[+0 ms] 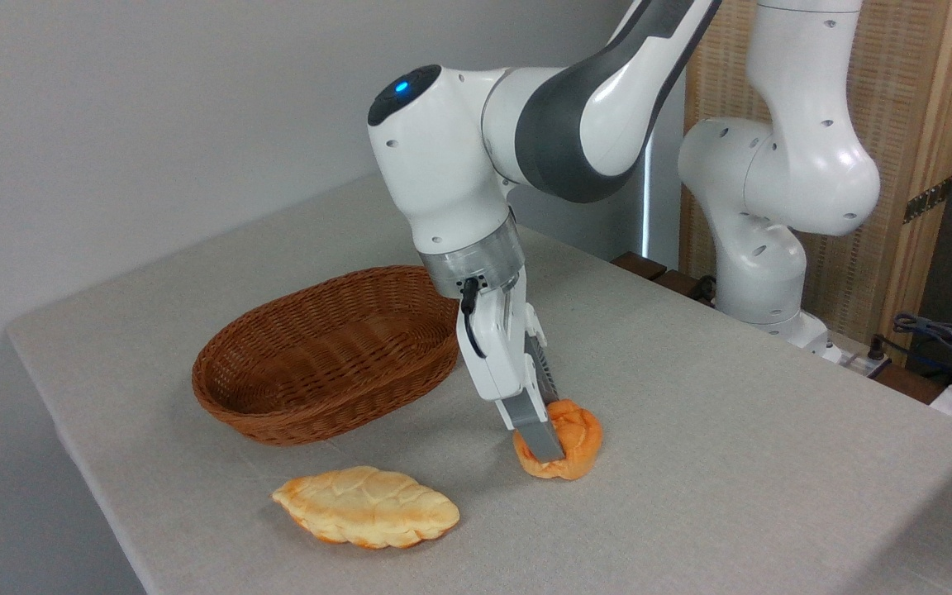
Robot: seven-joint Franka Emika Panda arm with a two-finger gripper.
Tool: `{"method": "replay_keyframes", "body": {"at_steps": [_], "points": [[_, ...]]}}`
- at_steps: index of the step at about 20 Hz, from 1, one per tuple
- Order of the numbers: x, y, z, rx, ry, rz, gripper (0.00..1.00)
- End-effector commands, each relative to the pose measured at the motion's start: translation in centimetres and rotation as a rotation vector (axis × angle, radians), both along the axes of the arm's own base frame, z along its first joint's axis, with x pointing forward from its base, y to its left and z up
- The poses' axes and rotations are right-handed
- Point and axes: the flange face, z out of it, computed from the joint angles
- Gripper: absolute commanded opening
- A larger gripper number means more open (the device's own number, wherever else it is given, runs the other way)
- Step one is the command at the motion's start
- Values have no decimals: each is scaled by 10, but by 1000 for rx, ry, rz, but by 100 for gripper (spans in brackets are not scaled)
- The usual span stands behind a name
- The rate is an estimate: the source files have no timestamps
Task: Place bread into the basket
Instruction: 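Lift the orange bun and carry it over the wicker basket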
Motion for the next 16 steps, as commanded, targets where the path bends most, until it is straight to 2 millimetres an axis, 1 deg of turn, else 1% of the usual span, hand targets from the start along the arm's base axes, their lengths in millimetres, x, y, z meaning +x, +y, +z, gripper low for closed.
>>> {"method": "replay_keyframes", "body": {"at_steps": [1, 2, 3, 4, 5, 6, 7, 9, 11, 12, 14, 16], "points": [[28, -15, 46, -63, -21, 174, 52], [40, -18, 64, -72, -25, 223, 57], [49, -25, 80, -88, -27, 261, 59], [54, -37, 100, -110, -42, 289, 59], [57, -45, 114, -130, -59, 329, 59], [60, -59, 129, -159, -82, 380, 59], [61, -79, 138, -191, -90, 418, 59], [65, -111, 135, -241, -66, 491, 58], [71, -156, 117, -244, -43, 517, 57], [78, -170, 106, -242, -39, 537, 56], [91, -189, 85, -260, -56, 565, 55], [101, -194, 78, -284, -96, 617, 56]]}}
